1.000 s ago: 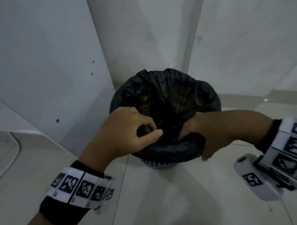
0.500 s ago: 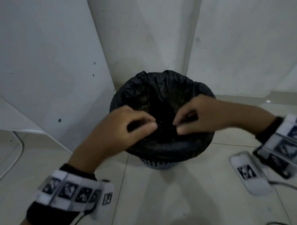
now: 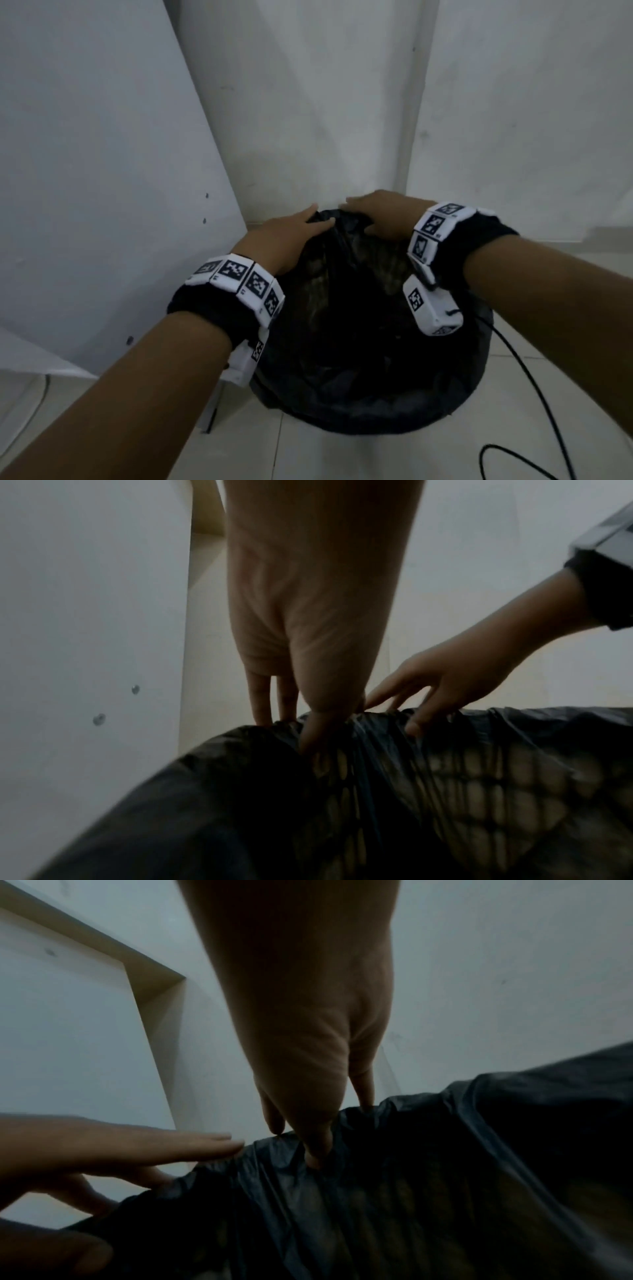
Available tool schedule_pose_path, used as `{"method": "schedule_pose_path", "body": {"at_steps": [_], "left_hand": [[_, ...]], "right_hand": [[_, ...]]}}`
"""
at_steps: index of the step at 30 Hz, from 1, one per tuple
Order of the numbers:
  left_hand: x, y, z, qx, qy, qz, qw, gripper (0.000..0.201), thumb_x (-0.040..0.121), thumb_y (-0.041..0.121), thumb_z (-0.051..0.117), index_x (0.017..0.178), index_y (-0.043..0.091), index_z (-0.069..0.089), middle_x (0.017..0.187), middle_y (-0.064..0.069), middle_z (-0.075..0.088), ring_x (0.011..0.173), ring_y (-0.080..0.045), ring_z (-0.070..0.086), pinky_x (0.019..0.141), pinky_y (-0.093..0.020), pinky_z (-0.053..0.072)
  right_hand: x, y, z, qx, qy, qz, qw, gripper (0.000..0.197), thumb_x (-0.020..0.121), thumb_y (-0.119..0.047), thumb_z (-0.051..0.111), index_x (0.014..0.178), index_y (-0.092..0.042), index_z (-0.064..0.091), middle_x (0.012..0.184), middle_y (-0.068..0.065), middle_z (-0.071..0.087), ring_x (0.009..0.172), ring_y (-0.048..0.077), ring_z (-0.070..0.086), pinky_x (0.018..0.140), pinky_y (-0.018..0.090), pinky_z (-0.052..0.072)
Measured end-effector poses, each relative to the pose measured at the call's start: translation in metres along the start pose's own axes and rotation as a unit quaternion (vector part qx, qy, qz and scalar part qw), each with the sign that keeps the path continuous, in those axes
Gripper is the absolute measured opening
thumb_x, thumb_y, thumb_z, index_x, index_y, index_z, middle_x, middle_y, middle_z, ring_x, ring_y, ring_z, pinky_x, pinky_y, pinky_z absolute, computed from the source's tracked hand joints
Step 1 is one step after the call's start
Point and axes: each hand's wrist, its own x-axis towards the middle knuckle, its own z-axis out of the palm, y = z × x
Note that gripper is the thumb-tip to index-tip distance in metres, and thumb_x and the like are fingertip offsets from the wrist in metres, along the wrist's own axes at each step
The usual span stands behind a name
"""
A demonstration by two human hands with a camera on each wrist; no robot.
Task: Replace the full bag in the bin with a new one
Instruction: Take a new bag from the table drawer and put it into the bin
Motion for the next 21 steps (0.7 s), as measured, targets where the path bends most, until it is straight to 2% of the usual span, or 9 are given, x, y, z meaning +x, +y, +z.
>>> {"method": "schedule_pose_path", "body": {"at_steps": [2,4,9,11,13,15,17,19,21], "left_hand": [[0.004,-0.011,0.001,-0.018,0.006,0.014,1.0,0.071,0.101,0.011,0.049,0.16,0.033,0.015,0.164,-0.004,0.024,0.143,-0.029,0.038,0.114,-0.039,0.034],[0.005,-0.023,0.003,-0.031,-0.008,-0.012,0.999,0.07,0.1,0.013,0.054,0.159,0.031,0.02,0.158,-0.008,0.037,0.139,-0.028,0.042,0.113,-0.035,0.034],[0.001,-0.034,-0.003,-0.072,-0.036,-0.056,0.995,0.061,0.1,0.02,0.057,0.155,0.031,0.033,0.151,-0.006,0.047,0.132,-0.027,0.048,0.104,-0.034,0.038],[-0.002,-0.034,-0.005,-0.087,-0.056,-0.069,0.992,0.054,0.1,0.023,0.055,0.152,0.028,0.038,0.148,-0.006,0.051,0.13,-0.026,0.05,0.104,-0.034,0.041],[-0.006,-0.034,-0.007,-0.107,-0.083,-0.08,0.988,0.055,0.099,0.03,0.057,0.152,0.028,0.038,0.147,-0.005,0.052,0.13,-0.025,0.051,0.105,-0.036,0.043],[-0.011,-0.034,-0.007,-0.144,-0.089,-0.091,0.981,0.066,0.095,0.033,0.064,0.153,0.026,0.035,0.147,-0.004,0.051,0.131,-0.025,0.05,0.105,-0.035,0.043],[-0.015,-0.033,-0.005,-0.165,-0.074,-0.103,0.978,0.075,0.09,0.029,0.071,0.154,0.021,0.031,0.147,-0.007,0.049,0.131,-0.026,0.049,0.103,-0.034,0.042],[-0.016,-0.032,0.0,-0.171,-0.066,-0.11,0.977,0.075,0.089,0.023,0.072,0.153,0.019,0.032,0.145,-0.01,0.05,0.129,-0.028,0.05,0.104,-0.037,0.044],[-0.017,-0.032,0.005,-0.189,-0.074,-0.11,0.973,0.063,0.092,0.018,0.067,0.148,0.017,0.038,0.139,-0.011,0.054,0.122,-0.027,0.054,0.099,-0.036,0.046]], "right_hand": [[0.004,0.004,0.004,-0.013,0.001,0.008,1.0,0.055,0.097,-0.01,0.053,0.15,-0.016,0.041,0.146,0.016,0.05,0.132,0.034,0.048,0.107,0.04,0.039],[0.007,0.011,0.003,-0.025,-0.002,0.024,0.999,0.05,0.098,-0.01,0.055,0.146,-0.012,0.046,0.141,0.016,0.054,0.13,0.033,0.048,0.106,0.04,0.039],[0.012,0.027,-0.006,-0.044,-0.061,0.073,0.994,0.041,0.096,-0.022,0.063,0.134,-0.008,0.058,0.131,0.014,0.061,0.122,0.033,0.056,0.103,0.043,0.044],[0.016,0.032,-0.004,-0.068,-0.088,0.101,0.989,0.034,0.092,-0.02,0.065,0.124,-0.009,0.065,0.12,0.012,0.066,0.11,0.033,0.063,0.095,0.048,0.052],[0.024,0.031,-0.002,-0.087,-0.108,0.118,0.983,0.036,0.087,-0.02,0.066,0.121,-0.01,0.066,0.119,0.013,0.067,0.107,0.034,0.066,0.089,0.046,0.056],[0.034,0.019,-0.001,-0.059,-0.087,0.069,0.992,0.066,0.085,-0.024,0.07,0.145,-0.015,0.045,0.144,0.014,0.051,0.128,0.033,0.054,0.098,0.04,0.049],[0.04,-0.01,-0.001,0.012,-0.042,-0.013,0.999,0.093,0.081,-0.032,0.077,0.156,-0.025,0.022,0.157,0.009,0.036,0.14,0.028,0.04,0.11,0.042,0.038],[0.046,-0.037,0.002,0.058,-0.015,-0.074,0.995,0.091,0.08,-0.04,0.079,0.154,-0.029,0.028,0.148,0.007,0.049,0.132,0.027,0.048,0.108,0.04,0.039],[0.053,-0.046,0.012,0.039,-0.003,-0.078,0.996,0.067,0.084,-0.039,0.074,0.143,-0.026,0.045,0.133,0.007,0.061,0.119,0.029,0.057,0.098,0.04,0.045]]}}
